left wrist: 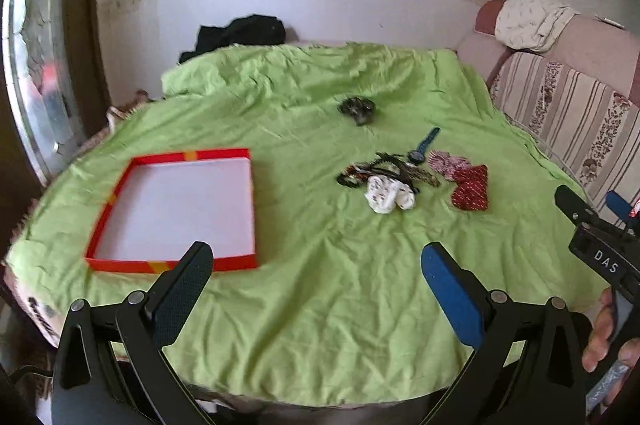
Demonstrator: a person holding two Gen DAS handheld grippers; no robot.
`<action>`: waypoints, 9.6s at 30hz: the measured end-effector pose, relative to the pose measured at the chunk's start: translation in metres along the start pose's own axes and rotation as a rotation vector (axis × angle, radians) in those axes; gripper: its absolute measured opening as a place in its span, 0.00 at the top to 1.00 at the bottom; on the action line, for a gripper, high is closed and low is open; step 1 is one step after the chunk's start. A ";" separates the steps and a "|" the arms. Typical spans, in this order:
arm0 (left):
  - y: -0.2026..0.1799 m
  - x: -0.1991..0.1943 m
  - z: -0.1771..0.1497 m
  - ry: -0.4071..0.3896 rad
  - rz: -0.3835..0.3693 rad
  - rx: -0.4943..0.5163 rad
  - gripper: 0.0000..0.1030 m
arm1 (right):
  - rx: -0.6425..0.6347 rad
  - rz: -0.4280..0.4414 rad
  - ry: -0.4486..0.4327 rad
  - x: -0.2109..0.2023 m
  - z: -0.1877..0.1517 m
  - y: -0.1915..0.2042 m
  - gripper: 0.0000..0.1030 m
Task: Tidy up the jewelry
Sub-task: 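Move both tools toward the pile of scrunchies and jewelry, then grasp the white cherry scrunchie with the left tool while the right tool grasps the red polka-dot scrunchie, then carry both scrunchies into the red-rimmed box lid and open both tools, then move both tools back toward the remaining jewelry, then grasp the dark hair clip with the left tool while the right tool grasps the pink gingham scrunchie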
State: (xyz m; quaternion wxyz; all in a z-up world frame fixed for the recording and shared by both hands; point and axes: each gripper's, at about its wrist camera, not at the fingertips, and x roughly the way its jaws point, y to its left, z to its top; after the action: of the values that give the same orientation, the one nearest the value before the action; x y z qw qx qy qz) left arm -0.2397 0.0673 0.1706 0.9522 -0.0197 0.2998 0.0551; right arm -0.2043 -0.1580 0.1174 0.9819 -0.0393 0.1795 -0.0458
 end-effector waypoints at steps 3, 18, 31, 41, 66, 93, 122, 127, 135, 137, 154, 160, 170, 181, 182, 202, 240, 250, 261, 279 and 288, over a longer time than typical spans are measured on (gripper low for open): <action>0.003 -0.009 0.003 -0.019 0.000 0.007 0.00 | 0.015 0.003 0.002 -0.005 -0.002 -0.001 0.00; -0.010 0.026 0.000 0.034 -0.005 0.041 0.00 | 0.023 0.070 0.249 0.061 -0.039 0.003 0.00; -0.051 0.080 0.002 0.125 -0.048 0.114 0.00 | 0.044 0.005 0.330 0.114 -0.051 -0.011 0.00; -0.053 0.116 -0.001 0.224 -0.049 0.102 0.00 | 0.032 -0.013 0.336 0.131 -0.053 -0.018 0.00; -0.004 0.172 0.010 0.263 0.028 0.001 0.05 | 0.101 0.028 0.407 0.163 -0.067 -0.021 0.00; -0.078 0.244 0.048 0.343 -0.110 0.098 0.21 | 0.130 0.103 0.417 0.226 -0.035 -0.053 0.09; -0.105 0.311 0.034 0.446 -0.302 0.034 0.76 | 0.140 0.121 0.446 0.274 -0.039 -0.044 0.49; -0.095 0.292 0.035 0.443 -0.317 -0.006 0.86 | 0.156 0.157 0.417 0.261 -0.034 -0.043 0.87; -0.069 0.228 0.041 0.366 -0.327 -0.024 0.86 | 0.143 0.165 0.371 0.219 -0.021 -0.038 0.88; -0.061 0.210 0.042 0.328 -0.313 -0.011 0.86 | 0.137 0.169 0.358 0.206 -0.017 -0.035 0.88; 0.100 0.166 0.042 0.183 -0.017 -0.136 0.86 | -0.106 0.315 0.318 0.137 0.013 0.079 0.88; 0.182 0.190 0.045 0.192 0.138 -0.200 0.86 | -0.184 0.437 0.360 0.132 0.010 0.154 0.88; 0.295 0.251 0.053 0.254 0.229 -0.379 0.86 | -0.291 0.667 0.445 0.132 -0.001 0.289 0.88; 0.333 0.288 0.035 0.314 0.095 -0.501 0.84 | -0.465 0.666 0.474 0.144 -0.042 0.367 0.88; 0.334 0.287 0.034 0.312 0.089 -0.507 0.84 | -0.470 0.666 0.479 0.146 -0.044 0.370 0.88; 0.317 0.246 0.044 0.148 0.121 -0.477 0.42 | -0.467 0.655 0.439 0.122 -0.047 0.350 0.57; 0.108 0.149 0.015 0.182 0.060 -0.120 0.41 | -0.084 0.390 0.408 0.134 -0.033 0.103 0.46; 0.044 0.161 0.042 0.206 0.034 -0.003 0.41 | -0.005 0.300 0.374 0.158 -0.019 0.025 0.42; -0.005 0.225 0.067 0.293 -0.077 0.006 0.41 | 0.090 0.189 0.396 0.210 -0.003 -0.059 0.42; -0.086 0.327 0.111 0.377 -0.346 -0.011 0.41 | 0.163 0.226 0.422 0.323 0.025 -0.070 0.36; -0.110 0.350 0.108 0.395 -0.384 0.025 0.43 | 0.158 0.225 0.451 0.360 0.016 -0.056 0.50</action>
State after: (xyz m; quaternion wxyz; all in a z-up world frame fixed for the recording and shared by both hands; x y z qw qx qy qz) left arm 0.1194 -0.0018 0.0596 0.8686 -0.0748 0.4709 -0.1349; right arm 0.1326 -0.2504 0.0122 0.9159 0.0692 0.3930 0.0423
